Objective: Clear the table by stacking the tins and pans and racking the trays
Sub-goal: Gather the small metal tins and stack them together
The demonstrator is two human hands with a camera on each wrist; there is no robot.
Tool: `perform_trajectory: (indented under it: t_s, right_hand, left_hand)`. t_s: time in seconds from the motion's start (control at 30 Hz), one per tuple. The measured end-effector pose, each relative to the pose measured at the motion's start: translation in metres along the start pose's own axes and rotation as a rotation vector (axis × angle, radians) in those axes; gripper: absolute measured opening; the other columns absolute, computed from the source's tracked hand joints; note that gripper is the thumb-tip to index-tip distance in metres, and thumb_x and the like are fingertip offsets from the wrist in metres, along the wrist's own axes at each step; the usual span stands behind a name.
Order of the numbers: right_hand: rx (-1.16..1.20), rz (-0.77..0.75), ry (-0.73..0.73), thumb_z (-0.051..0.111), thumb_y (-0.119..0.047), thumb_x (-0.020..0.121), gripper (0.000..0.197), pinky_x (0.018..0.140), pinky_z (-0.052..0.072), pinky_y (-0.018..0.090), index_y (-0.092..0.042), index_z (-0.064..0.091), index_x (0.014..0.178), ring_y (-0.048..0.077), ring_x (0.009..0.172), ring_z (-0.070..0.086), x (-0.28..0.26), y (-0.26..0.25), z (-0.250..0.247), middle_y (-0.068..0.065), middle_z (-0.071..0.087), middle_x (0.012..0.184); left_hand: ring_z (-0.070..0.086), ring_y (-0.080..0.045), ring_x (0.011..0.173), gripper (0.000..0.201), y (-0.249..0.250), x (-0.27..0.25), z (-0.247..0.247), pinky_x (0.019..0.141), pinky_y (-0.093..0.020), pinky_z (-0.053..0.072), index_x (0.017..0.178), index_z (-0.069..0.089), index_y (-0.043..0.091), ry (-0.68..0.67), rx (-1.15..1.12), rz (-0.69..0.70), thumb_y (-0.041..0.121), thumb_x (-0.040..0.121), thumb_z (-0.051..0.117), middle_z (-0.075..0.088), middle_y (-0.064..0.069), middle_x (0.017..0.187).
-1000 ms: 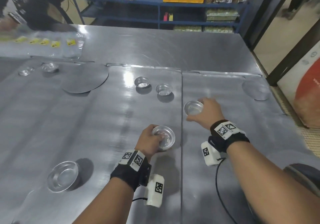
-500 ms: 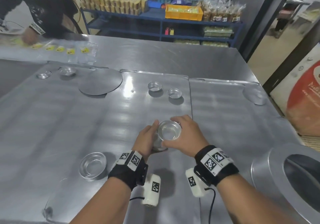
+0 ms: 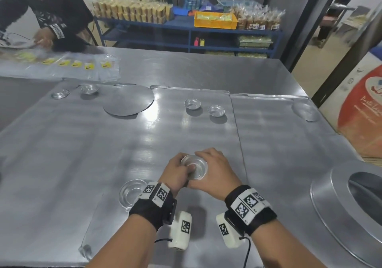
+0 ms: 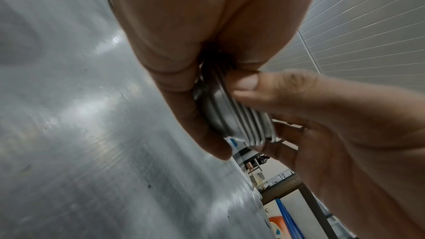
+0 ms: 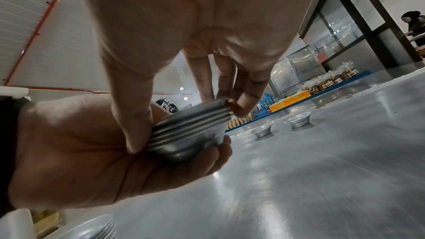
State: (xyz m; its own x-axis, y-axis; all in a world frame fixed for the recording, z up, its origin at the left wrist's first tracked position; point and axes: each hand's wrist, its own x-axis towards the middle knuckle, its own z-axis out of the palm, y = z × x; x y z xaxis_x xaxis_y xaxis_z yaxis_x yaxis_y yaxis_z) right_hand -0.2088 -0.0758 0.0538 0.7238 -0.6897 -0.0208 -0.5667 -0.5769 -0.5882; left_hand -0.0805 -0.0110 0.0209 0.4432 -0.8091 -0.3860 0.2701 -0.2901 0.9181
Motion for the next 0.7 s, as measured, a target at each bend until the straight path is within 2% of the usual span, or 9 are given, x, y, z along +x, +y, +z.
perform_trajectory:
  t_s: [0.07, 0.17, 0.23, 0.3, 0.43, 0.5, 0.57, 0.63, 0.7]
  right_hand:
    - [-0.011, -0.008, -0.019, 0.085, -0.049, 0.06, 0.085, 0.094, 0.031, 0.018, -0.024, 0.053, 0.134, 0.013, 0.117, 0.042, 0.001, -0.003, 0.003, -0.008, 0.048, 0.124]
    - [-0.018, 0.002, -0.085, 0.089, -0.046, 0.057, 0.095, 0.096, 0.034, 0.021, -0.022, 0.049, 0.14, 0.013, 0.119, 0.044, 0.005, -0.001, 0.002, -0.007, 0.049, 0.13]
    - [-0.038, 0.023, -0.132, 0.091, -0.039, 0.056, 0.102, 0.102, 0.038, 0.025, -0.021, 0.044, 0.144, 0.014, 0.121, 0.047, 0.012, 0.006, 0.001, -0.005, 0.049, 0.132]
    - [-0.061, 0.054, -0.172, 0.09, -0.033, 0.061, 0.095, 0.103, 0.039, 0.026, -0.02, 0.045, 0.144, 0.015, 0.122, 0.048, 0.022, 0.018, -0.001, -0.004, 0.05, 0.133]
    - [-0.167, 0.081, -0.202, 0.079, -0.027, 0.077, 0.069, 0.105, 0.042, 0.03, -0.018, 0.052, 0.139, 0.018, 0.122, 0.052, 0.051, 0.044, -0.007, -0.001, 0.056, 0.131]
    - [-0.201, 0.113, -0.202, 0.076, -0.025, 0.079, 0.06, 0.103, 0.044, 0.032, -0.015, 0.056, 0.135, 0.021, 0.119, 0.056, 0.072, 0.055, -0.011, 0.003, 0.06, 0.128]
    - [-0.236, 0.142, -0.198, 0.075, -0.026, 0.081, 0.054, 0.101, 0.044, 0.031, -0.012, 0.06, 0.131, 0.022, 0.116, 0.058, 0.096, 0.067, -0.015, 0.006, 0.063, 0.125]
    - [-0.261, 0.167, -0.189, 0.073, -0.027, 0.082, 0.051, 0.103, 0.043, 0.031, -0.01, 0.061, 0.129, 0.024, 0.119, 0.057, 0.121, 0.079, -0.02, 0.008, 0.064, 0.126]
    - [-0.28, 0.19, -0.176, 0.071, -0.028, 0.085, 0.051, 0.105, 0.041, 0.03, -0.009, 0.06, 0.131, 0.025, 0.123, 0.055, 0.145, 0.092, -0.025, 0.008, 0.063, 0.129]
  left_hand:
    - [0.067, -0.036, 0.087, 0.031, -0.002, 0.001, -0.005, 0.072, -0.057, 0.056, 0.102, 0.063, 0.011, 0.002, 0.02, 0.004, 0.013, 0.072, 0.062, 0.068, -0.027, 0.102]
    - [0.063, -0.031, 0.083, 0.02, -0.003, 0.004, -0.011, 0.069, -0.047, 0.056, 0.103, 0.061, 0.009, 0.011, 0.017, 0.002, 0.0, 0.085, 0.059, 0.065, -0.023, 0.096]
    - [0.062, -0.032, 0.085, 0.021, -0.004, 0.008, -0.015, 0.076, -0.057, 0.059, 0.104, 0.06, 0.007, 0.025, -0.004, -0.013, -0.008, 0.091, 0.054, 0.062, -0.019, 0.095]
    - [0.061, -0.034, 0.086, 0.022, -0.003, 0.012, -0.017, 0.077, -0.064, 0.057, 0.106, 0.059, 0.004, 0.037, -0.023, -0.034, -0.01, 0.092, 0.052, 0.06, -0.018, 0.096]
    - [0.061, -0.034, 0.086, 0.022, -0.002, 0.024, -0.018, 0.076, -0.065, 0.056, 0.109, 0.059, 0.003, 0.078, -0.034, -0.048, -0.01, 0.092, 0.052, 0.059, -0.017, 0.098]
    - [0.062, -0.037, 0.088, 0.022, 0.0, 0.031, -0.02, 0.075, -0.068, 0.055, 0.104, 0.062, 0.009, 0.106, -0.021, -0.05, -0.005, 0.088, 0.057, 0.061, -0.018, 0.098]
    - [0.064, -0.041, 0.093, 0.023, 0.001, 0.041, -0.022, 0.074, -0.067, 0.056, 0.097, 0.066, 0.02, 0.132, 0.005, -0.055, 0.008, 0.078, 0.063, 0.065, -0.017, 0.099]
    - [0.066, -0.043, 0.097, 0.024, -0.002, 0.053, -0.024, 0.076, -0.064, 0.057, 0.089, 0.068, 0.03, 0.159, 0.051, -0.054, 0.017, 0.07, 0.063, 0.068, -0.014, 0.096]
    - [0.067, -0.041, 0.096, 0.025, -0.003, 0.065, -0.025, 0.079, -0.063, 0.057, 0.087, 0.068, 0.035, 0.195, 0.088, -0.044, 0.018, 0.069, 0.063, 0.07, -0.01, 0.093]
